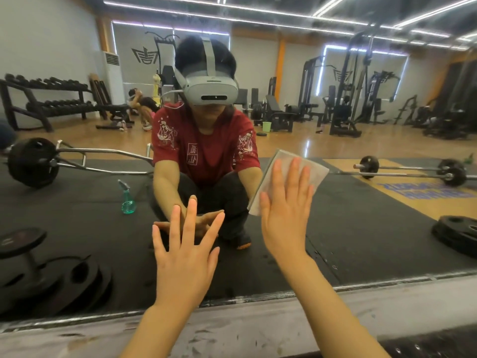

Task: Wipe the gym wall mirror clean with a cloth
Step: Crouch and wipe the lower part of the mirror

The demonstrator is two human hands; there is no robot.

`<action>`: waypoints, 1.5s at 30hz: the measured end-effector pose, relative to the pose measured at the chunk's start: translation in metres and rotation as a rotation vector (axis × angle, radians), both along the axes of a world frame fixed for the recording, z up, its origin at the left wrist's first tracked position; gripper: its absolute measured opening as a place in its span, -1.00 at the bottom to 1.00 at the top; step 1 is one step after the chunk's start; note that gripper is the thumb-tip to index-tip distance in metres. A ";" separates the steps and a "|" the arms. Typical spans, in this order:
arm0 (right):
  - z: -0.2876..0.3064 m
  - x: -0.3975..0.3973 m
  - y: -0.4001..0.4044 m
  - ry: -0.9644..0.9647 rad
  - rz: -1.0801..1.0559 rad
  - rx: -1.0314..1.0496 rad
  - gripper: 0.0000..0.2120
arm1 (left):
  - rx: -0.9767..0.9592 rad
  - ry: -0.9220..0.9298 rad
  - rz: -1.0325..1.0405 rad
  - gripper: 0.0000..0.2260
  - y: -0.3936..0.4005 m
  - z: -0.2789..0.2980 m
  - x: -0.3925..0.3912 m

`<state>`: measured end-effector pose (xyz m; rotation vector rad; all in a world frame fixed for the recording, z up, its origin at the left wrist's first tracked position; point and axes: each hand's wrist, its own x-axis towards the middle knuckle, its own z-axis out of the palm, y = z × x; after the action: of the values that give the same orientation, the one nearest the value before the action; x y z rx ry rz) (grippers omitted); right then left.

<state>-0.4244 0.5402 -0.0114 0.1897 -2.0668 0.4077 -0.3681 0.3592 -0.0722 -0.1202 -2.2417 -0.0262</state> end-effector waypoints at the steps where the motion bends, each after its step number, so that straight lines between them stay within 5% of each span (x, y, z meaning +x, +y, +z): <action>1: 0.002 -0.001 0.004 0.002 -0.016 0.042 -0.42 | 0.002 -0.005 -0.001 -0.31 0.000 0.000 0.000; 9: 0.053 -0.009 0.006 0.091 0.009 0.028 -0.42 | 0.006 0.004 -0.009 -0.32 0.001 -0.001 -0.002; 18: -0.070 0.002 -0.002 0.006 -0.031 0.234 -0.36 | 0.004 0.023 -0.020 -0.33 0.000 -0.001 -0.002; 27: 0.040 -0.005 -0.022 0.102 0.001 0.119 -0.43 | 0.045 0.041 -0.047 -0.30 -0.008 -0.005 -0.002; 34: -0.086 0.009 -0.020 0.046 0.021 0.407 -0.35 | 0.053 0.059 -0.068 -0.39 -0.012 -0.008 -0.003; 45: 0.036 -0.014 -0.013 0.129 -0.020 -0.047 -0.44 | 0.069 0.046 -0.059 -0.37 -0.011 -0.010 -0.006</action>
<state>-0.4383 0.5271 0.0246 0.1634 -1.9297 0.4206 -0.3742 0.3482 -0.0818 -0.1486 -2.1882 -0.1309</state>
